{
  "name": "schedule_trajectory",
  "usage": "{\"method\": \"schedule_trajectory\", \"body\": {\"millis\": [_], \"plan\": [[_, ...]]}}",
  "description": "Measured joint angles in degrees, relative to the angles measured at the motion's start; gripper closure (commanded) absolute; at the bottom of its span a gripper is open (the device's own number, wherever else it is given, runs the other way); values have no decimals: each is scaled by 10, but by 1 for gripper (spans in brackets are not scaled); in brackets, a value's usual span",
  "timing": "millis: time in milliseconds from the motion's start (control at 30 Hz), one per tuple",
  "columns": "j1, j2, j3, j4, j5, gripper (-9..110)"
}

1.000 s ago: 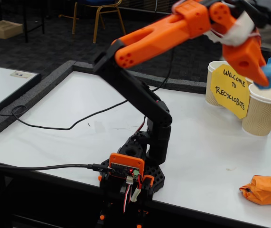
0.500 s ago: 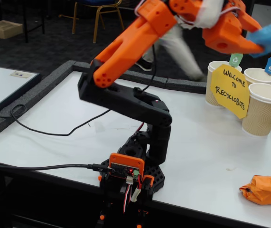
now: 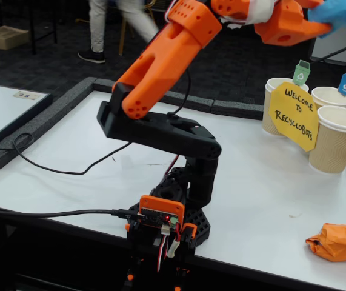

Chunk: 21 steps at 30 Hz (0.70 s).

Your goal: Sort rubbish by color.

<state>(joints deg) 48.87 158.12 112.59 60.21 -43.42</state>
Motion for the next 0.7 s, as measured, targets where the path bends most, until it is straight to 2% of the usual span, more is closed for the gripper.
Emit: {"method": "schedule_trajectory", "body": {"millis": [333, 700], "plan": [[-81, -74, 0, -44, -107, 101], [-92, -179, -1, -76, -197, 101]]}}
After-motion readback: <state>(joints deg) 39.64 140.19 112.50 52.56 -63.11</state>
